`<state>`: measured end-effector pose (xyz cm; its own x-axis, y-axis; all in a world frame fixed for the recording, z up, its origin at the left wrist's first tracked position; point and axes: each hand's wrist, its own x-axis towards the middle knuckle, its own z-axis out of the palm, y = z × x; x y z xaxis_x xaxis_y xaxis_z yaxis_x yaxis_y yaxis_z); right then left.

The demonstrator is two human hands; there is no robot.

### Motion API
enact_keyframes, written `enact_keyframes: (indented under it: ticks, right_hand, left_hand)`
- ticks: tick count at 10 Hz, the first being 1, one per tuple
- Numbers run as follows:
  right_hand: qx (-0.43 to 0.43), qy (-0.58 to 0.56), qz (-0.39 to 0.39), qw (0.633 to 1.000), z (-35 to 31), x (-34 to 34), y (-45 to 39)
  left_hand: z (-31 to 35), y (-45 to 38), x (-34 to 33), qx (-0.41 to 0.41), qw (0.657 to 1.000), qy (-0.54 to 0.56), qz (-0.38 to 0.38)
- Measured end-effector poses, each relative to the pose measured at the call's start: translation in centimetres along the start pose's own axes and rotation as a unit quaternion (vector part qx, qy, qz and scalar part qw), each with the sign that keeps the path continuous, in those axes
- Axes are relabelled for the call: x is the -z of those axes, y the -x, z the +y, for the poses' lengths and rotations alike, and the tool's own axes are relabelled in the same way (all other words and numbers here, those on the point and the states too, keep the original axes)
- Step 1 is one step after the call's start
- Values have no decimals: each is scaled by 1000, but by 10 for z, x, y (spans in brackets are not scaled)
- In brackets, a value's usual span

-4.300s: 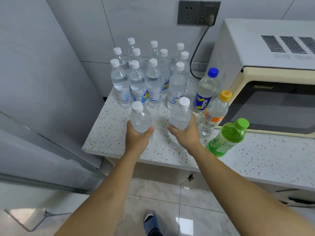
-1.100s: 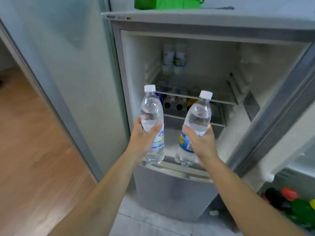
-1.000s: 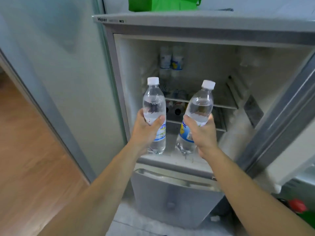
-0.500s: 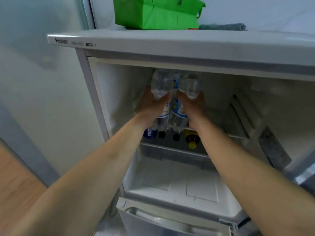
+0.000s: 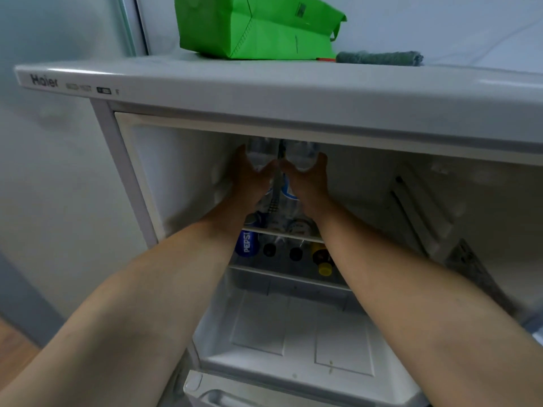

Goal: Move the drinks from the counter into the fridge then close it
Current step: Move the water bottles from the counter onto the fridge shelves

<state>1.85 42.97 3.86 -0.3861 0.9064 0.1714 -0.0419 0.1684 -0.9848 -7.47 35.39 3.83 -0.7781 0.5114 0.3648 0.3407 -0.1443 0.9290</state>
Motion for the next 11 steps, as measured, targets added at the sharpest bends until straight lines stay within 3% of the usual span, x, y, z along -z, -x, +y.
enact_keyframes:
  ticks: [2, 3, 4, 5, 8, 10, 11]
  right_hand:
    - [22, 9, -19, 1000, 4, -2, -11]
    - [35, 27, -46, 998, 14, 3, -9]
    - [53, 161, -53, 984, 25, 15, -6]
    - [51, 232, -69, 969, 35, 22, -3]
    - [7, 280, -77, 957, 28, -8, -40]
    - [-31, 293, -81, 952, 33, -13, -63]
    - [-25, 285, -97, 953, 37, -12, -64]
  left_hand:
    - [-6, -9, -2, 10, 999, -31, -20]
    - [-21, -1, 2, 3, 993, -113, -40]
    - [-32, 8, 6, -35, 953, -299, -26]
    - [-32, 14, 1, -34, 946, -323, 2]
    - [-39, -16, -21, 41, 967, -253, -4]
    - [-48, -28, -22, 18, 946, -310, -92]
    - [-48, -26, -17, 33, 953, -285, -94]
